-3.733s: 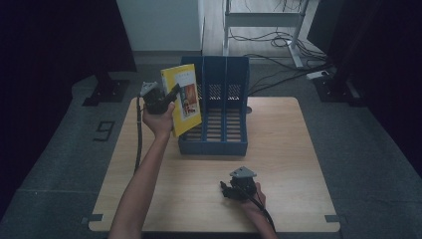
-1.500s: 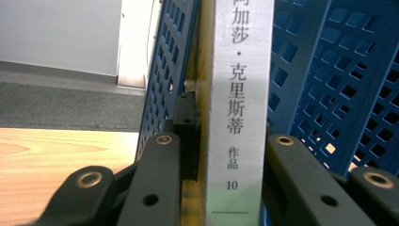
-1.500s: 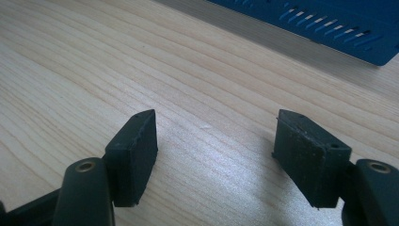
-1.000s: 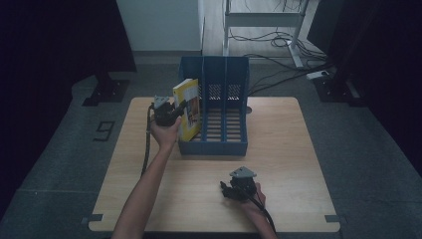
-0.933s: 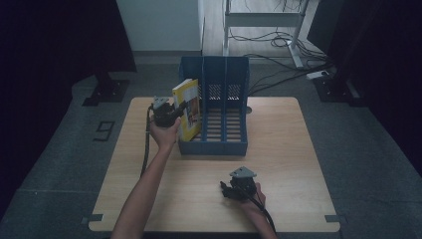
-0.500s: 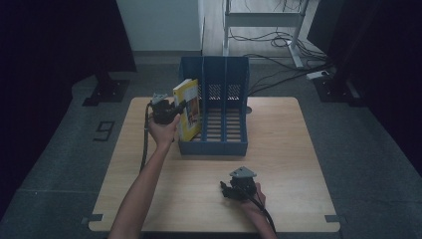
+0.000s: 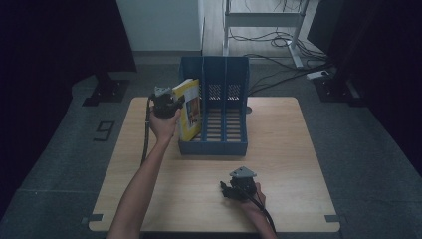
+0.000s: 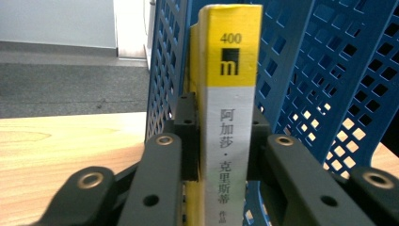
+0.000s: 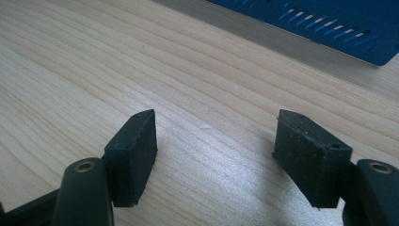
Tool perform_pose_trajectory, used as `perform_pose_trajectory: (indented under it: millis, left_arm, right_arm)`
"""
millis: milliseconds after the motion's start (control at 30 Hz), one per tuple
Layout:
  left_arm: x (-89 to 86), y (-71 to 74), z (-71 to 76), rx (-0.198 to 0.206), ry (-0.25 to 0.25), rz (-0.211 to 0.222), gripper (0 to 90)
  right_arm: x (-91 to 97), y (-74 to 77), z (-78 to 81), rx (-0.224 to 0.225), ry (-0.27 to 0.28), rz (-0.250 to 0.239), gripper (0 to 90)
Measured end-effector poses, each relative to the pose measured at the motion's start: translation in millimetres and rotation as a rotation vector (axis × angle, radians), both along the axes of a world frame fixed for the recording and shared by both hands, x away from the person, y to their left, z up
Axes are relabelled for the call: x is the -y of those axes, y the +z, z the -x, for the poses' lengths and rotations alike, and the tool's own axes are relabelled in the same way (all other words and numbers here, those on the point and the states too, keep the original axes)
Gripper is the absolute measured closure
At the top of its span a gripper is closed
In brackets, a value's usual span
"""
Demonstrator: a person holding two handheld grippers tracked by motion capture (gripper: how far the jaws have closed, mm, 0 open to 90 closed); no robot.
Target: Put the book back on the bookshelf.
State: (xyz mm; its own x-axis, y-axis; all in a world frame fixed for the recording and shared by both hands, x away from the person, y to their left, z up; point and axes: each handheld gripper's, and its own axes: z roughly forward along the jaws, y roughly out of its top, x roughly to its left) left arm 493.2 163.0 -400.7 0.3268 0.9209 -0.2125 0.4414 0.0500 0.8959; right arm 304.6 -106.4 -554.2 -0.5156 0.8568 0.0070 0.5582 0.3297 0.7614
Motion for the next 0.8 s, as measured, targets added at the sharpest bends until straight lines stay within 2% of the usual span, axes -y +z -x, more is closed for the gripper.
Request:
perform_pose_trajectory:
  millis: [100,200,400,600,733,800]
  left_arm:
    - [3.9,1.6,-1.8,0.014,-0.009,-0.004,75.5]
    - [10.0,1.3,-3.3,0.036,0.007,-0.002,75.6]
    - [16.7,1.0,-6.9,0.063,0.019,0.012,75.6]
    - [18.2,6.6,-10.1,0.100,0.035,0.040,75.7]
    - [22.4,5.3,-12.3,0.139,0.059,0.028,75.7]
    - [23.5,2.7,-14.2,0.142,0.061,0.023,75.6]
  right_arm:
    - [0.0,0.0,0.0,0.000,0.000,0.000,29.8]
    - [0.0,0.0,0.0,-0.001,0.000,0.000,29.8]
    - [0.0,0.0,0.0,-0.001,0.000,-0.001,29.8]
    - [0.1,0.0,0.0,-0.001,0.000,0.000,29.8]
    - [0.1,0.0,0.0,-0.001,0.000,0.000,29.8]
    - [0.1,0.0,0.0,-0.001,0.000,0.000,29.8]
